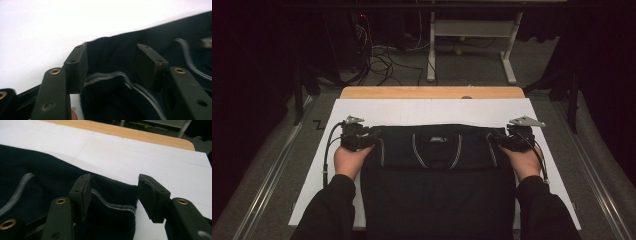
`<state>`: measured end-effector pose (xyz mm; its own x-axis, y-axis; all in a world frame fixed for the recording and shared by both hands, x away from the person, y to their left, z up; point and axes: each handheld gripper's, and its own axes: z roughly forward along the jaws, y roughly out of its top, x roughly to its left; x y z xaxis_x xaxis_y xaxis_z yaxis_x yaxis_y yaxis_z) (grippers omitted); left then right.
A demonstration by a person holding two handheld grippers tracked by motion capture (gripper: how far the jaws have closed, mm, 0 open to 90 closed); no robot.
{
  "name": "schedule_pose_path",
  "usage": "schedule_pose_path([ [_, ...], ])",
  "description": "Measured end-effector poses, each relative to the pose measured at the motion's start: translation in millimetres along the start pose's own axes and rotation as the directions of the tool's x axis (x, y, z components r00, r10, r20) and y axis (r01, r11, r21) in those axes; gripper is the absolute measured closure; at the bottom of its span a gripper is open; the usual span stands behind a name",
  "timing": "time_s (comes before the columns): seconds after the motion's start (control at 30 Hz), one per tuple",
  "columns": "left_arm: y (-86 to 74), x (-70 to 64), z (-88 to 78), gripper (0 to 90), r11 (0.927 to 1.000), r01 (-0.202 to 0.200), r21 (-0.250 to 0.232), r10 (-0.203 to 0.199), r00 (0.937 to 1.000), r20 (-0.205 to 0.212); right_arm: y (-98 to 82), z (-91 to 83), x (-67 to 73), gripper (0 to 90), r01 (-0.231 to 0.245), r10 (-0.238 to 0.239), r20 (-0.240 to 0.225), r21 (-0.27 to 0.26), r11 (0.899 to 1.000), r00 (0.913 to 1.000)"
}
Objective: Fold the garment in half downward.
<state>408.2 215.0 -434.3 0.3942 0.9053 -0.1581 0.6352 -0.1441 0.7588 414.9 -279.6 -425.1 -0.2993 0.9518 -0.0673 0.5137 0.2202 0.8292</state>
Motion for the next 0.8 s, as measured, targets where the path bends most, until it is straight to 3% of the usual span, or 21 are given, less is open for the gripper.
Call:
schedule_pose_path([
  [0.1, -11.1, -7.5, -11.8, 41.4, 0.999, -0.006, -0.044, 0.008, 0.9993, 0.036, -7.1, -13.7, 4.1, 43.7, -0.005, 0.004, -0.034, -0.038, 0.999, 0.9994],
  [0.17, -20.4, -11.8, -17.3, 41.3, 0.9986, -0.021, -0.048, 0.023, 0.999, 0.039, -14.1, -21.6, 7.8, 41.8, -0.003, 0.0, -0.054, -0.05, 0.999, 0.9985],
  [0.37, -47.5, -17.8, -25.8, 36.7, 0.9961, 0.013, -0.087, -0.002, 0.9928, 0.12, -40.5, -42.6, 16.1, 37.4, 0.001, -0.008, -0.085, -0.083, 0.997, 0.9964],
  [0.53, -52.9, -24.6, -24.2, 34.5, 0.9947, -0.028, -0.099, 0.041, 0.99, 0.135, -57.1, -52.1, 23.0, 30.0, 0.012, -0.022, -0.112, -0.093, 0.996, 0.9934],
  [0.67, -56.9, -30.8, -18.0, 32.5, 0.9959, -0.067, -0.061, 0.076, 0.9853, 0.153, -64.0, -57.9, 25.7, 26.3, 0.026, -0.04, -0.131, -0.102, 0.994, 0.9906],
  [0.8, -58.8, -39.9, -11.3, 32.5, 0.9943, -0.105, -0.013, 0.106, 0.9835, 0.146, -66.7, -60.0, 24.0, 23.8, -0.002, -0.009, -0.146, -0.076, 0.997, 0.9893],
])
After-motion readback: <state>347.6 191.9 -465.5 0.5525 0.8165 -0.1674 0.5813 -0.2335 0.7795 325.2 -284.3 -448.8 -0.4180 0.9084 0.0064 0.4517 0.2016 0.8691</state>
